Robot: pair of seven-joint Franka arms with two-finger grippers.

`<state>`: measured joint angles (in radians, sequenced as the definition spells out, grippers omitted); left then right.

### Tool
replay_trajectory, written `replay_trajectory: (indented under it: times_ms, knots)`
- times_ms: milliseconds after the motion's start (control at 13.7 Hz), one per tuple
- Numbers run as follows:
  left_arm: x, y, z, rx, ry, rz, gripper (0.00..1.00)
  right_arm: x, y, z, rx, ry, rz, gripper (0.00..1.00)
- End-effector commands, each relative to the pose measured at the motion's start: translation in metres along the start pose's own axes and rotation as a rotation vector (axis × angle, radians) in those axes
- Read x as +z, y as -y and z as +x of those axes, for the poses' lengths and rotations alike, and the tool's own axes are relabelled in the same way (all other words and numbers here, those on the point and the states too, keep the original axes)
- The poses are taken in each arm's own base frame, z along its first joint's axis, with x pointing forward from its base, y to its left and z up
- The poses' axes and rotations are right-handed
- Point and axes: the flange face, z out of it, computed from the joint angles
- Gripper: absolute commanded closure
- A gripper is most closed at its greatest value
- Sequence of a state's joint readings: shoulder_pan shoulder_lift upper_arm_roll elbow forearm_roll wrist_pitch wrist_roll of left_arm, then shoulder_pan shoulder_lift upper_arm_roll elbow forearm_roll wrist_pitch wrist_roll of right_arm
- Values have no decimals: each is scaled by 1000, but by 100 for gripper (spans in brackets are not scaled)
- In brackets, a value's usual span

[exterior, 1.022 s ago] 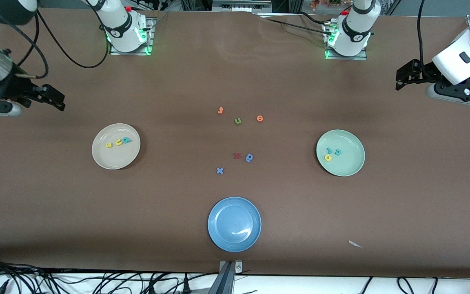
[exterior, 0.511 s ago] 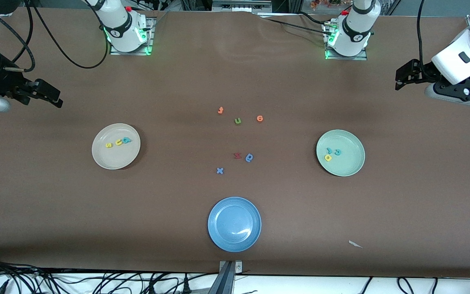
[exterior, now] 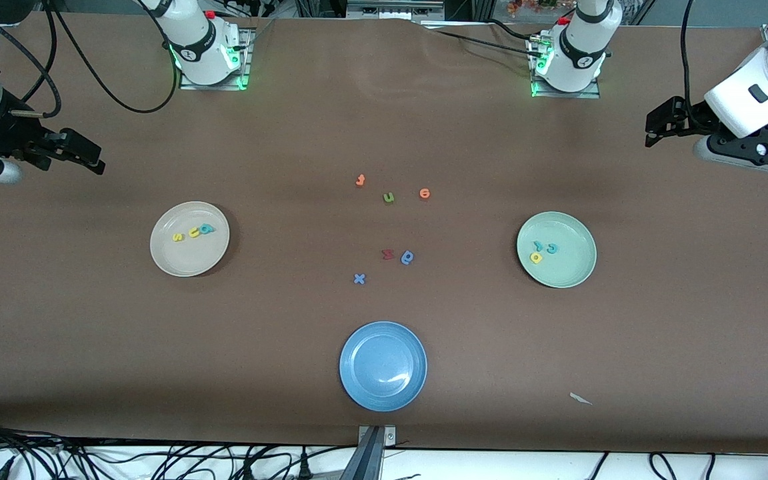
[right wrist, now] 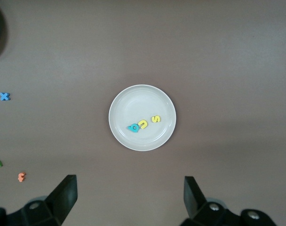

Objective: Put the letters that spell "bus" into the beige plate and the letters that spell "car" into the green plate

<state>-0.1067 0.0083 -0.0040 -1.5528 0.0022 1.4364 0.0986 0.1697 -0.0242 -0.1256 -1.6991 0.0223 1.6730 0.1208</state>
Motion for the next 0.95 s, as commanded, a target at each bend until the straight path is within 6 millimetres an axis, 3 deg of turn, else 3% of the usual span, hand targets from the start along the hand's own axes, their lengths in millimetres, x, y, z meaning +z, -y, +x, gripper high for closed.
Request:
replay_trajectory:
  times_ms: [0,876]
  knots:
    - [-8,-3,-4,2,0,16,0,-7,3,3,-16,14,-11,0]
    - [-8,-3,-4,2,0,16,0,-7,2,1,-21,39,-16,0]
